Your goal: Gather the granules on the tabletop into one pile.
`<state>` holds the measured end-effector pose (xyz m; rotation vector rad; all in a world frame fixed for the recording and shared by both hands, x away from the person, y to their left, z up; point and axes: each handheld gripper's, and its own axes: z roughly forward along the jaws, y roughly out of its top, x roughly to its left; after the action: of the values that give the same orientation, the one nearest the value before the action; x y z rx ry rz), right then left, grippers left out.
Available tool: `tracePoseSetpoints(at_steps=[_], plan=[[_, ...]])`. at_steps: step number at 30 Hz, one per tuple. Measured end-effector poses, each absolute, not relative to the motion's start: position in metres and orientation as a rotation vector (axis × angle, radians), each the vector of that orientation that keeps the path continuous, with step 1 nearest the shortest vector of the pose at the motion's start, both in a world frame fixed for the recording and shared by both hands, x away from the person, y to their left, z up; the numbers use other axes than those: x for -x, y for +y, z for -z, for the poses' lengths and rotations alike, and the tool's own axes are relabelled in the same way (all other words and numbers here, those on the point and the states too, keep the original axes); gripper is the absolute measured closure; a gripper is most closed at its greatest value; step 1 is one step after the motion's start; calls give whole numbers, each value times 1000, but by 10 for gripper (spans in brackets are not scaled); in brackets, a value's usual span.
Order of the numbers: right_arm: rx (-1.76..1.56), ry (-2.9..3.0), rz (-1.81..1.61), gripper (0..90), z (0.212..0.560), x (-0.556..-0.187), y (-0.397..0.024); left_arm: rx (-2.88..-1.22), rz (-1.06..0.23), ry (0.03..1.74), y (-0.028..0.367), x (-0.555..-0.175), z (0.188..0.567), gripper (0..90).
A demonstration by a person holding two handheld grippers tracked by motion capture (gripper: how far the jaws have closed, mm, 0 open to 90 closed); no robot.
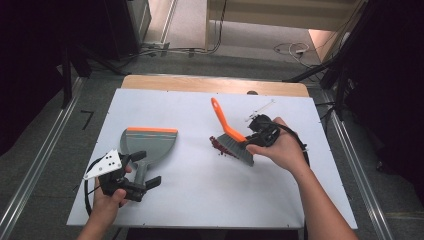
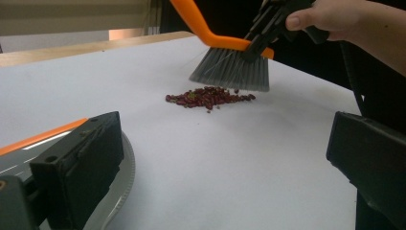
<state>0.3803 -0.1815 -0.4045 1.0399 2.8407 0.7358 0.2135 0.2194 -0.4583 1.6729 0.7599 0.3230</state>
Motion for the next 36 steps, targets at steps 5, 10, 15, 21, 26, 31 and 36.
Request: tracePoseSetpoints(at_steps=[5,10,15,21,26,31,36], plan=[[-1276,2641,-730,685,400,-370,-212,-1672,-326,755,218,-213,458,0],[-1465,2483,-601,685,410,-363,-224,-1678,-327,756,217,-214,458,0],[-1498,2413,-488,685,423,-362,-214,-1682,-328,754,216,-214,457,0],[-1551,2351,-498,686,430,-357,-193,-1680,-328,754,217,-214,458,0],[-1544,2345,-508,686,431,-358,-179,-1677,-327,749,217,-214,457,0],[-1570,2354,-525,686,430,-362,-173,-1674,-327,751,218,-214,456,0],[-1578,2357,-531,686,430,-366,-166,-1675,-327,751,217,-214,456,0]])
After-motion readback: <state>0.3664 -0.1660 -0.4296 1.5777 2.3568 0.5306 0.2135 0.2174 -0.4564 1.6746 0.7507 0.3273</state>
